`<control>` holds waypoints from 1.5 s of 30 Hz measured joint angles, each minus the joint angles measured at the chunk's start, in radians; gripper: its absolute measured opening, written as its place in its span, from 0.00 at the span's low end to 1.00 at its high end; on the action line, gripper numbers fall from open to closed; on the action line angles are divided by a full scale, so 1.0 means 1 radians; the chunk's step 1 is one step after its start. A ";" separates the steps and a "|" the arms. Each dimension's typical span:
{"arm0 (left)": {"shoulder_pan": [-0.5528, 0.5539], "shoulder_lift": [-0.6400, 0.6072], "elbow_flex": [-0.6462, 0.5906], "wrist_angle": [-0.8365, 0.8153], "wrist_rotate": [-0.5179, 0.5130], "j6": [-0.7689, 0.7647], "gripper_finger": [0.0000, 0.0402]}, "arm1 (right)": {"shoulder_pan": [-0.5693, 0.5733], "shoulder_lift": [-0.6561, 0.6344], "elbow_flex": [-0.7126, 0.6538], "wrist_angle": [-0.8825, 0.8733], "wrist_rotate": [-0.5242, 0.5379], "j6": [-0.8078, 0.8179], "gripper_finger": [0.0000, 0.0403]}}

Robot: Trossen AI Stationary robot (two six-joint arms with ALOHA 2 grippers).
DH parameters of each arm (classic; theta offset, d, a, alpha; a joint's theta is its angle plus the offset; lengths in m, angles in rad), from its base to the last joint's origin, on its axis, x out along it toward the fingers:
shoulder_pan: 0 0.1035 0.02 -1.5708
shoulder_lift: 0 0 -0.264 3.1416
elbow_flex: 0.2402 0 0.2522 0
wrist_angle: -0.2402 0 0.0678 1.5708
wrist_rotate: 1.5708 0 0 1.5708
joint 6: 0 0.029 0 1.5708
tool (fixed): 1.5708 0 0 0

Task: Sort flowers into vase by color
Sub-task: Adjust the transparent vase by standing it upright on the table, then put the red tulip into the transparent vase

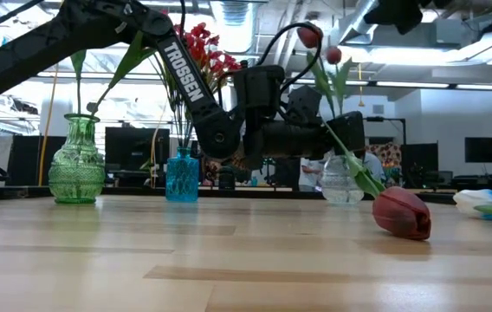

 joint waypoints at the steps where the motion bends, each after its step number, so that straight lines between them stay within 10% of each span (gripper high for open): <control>1: -0.001 0.000 0.000 -0.001 0.000 -0.004 0.41 | 0.000 0.000 0.000 0.003 0.000 0.000 0.56; 18: -0.021 0.004 -0.002 -0.041 -0.123 -0.031 0.65 | -0.001 0.000 0.000 0.002 0.000 0.000 0.56; 45: -0.117 0.000 -0.002 -0.110 -0.293 0.074 0.65 | -0.001 0.000 0.001 -0.022 -0.001 0.002 0.56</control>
